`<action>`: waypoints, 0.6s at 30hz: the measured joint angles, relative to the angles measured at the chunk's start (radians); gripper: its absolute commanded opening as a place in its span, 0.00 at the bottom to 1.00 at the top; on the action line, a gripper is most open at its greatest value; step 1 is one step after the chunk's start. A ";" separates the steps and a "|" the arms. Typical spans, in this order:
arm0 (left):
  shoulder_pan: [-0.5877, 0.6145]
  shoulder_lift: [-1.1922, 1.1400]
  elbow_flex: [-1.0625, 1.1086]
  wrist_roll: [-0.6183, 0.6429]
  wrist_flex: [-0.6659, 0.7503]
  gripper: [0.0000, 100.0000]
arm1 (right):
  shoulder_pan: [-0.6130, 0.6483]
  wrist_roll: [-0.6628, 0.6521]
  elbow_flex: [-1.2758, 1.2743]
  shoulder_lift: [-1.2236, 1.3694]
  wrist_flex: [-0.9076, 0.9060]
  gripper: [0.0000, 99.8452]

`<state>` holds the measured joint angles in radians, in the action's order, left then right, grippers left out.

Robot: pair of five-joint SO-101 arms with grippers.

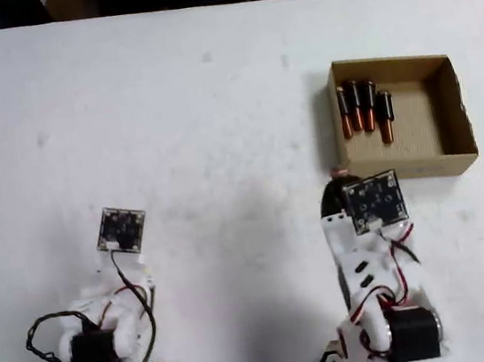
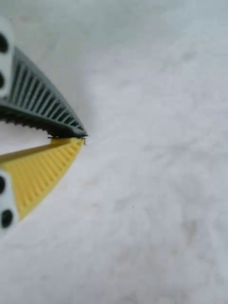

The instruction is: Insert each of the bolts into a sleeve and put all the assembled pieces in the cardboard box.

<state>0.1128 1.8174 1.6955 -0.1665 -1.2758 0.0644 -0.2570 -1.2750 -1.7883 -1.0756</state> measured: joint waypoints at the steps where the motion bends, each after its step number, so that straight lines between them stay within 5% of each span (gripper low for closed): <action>1: 0.000 0.000 0.000 0.000 0.000 0.02 | -0.011 -0.003 0.021 0.000 -0.014 0.02; 11: 0.000 0.000 0.000 0.000 0.000 0.02 | -0.021 -0.005 0.224 0.275 -0.043 0.02; 18: 0.000 0.000 0.000 0.000 0.000 0.02 | -0.028 -0.005 0.252 0.535 0.092 0.02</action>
<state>0.1128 1.8174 1.6955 -0.1665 -1.2758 0.0368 -0.2616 -1.0234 -1.2528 -0.9835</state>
